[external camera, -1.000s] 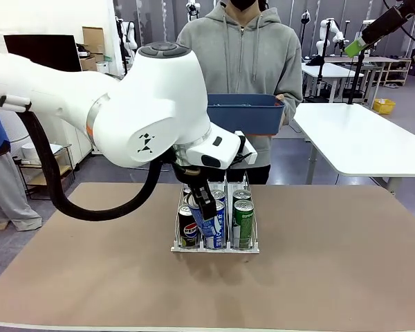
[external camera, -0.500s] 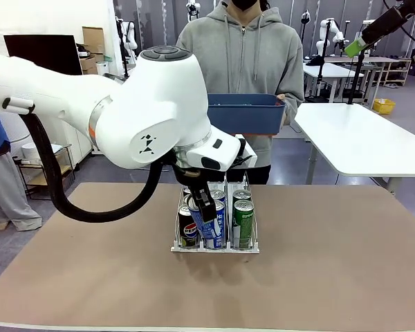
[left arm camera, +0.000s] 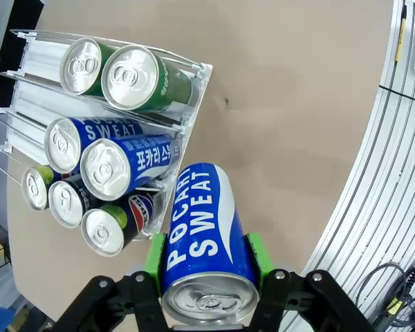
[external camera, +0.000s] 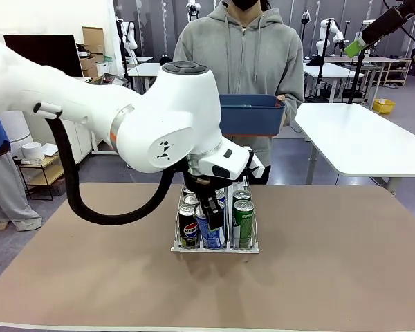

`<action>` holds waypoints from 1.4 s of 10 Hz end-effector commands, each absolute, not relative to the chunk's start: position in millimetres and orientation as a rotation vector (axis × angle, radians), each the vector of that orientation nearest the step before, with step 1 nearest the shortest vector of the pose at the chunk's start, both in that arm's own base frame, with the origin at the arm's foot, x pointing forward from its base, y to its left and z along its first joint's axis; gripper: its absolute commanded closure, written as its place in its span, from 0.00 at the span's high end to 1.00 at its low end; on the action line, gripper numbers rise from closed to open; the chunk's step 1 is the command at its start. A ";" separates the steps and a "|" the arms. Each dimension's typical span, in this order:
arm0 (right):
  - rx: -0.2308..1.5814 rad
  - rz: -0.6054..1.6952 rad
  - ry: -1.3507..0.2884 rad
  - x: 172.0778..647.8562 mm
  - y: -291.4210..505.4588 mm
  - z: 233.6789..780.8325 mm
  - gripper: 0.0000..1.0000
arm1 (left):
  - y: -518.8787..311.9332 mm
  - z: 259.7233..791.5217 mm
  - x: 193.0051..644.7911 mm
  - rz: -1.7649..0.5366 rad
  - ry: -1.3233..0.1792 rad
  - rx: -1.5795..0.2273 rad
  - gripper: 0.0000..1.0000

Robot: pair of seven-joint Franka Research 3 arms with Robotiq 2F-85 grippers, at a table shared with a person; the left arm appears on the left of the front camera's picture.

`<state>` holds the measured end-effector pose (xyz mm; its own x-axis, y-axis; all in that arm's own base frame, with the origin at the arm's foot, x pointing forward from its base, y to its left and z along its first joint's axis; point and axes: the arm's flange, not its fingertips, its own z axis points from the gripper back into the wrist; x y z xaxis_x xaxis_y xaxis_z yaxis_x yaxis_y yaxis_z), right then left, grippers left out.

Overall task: Fill the beverage cans into the dispenser.
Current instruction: Place the picked Ionic drink in the line of the Automatic Can Dispenser with the same cans.

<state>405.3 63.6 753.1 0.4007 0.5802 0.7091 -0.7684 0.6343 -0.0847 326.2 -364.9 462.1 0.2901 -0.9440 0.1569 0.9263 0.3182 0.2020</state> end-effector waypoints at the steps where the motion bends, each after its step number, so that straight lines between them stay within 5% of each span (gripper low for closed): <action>1: 0.276 0.868 -0.773 404.5 63.9 752.6 1.00 | -371.5 461.7 338.9 -1.233 -0.277 0.111 0.57; 14: 0.276 0.868 -0.773 404.5 63.9 752.6 1.00 | -376.8 429.5 407.3 -1.108 -0.279 0.249 0.57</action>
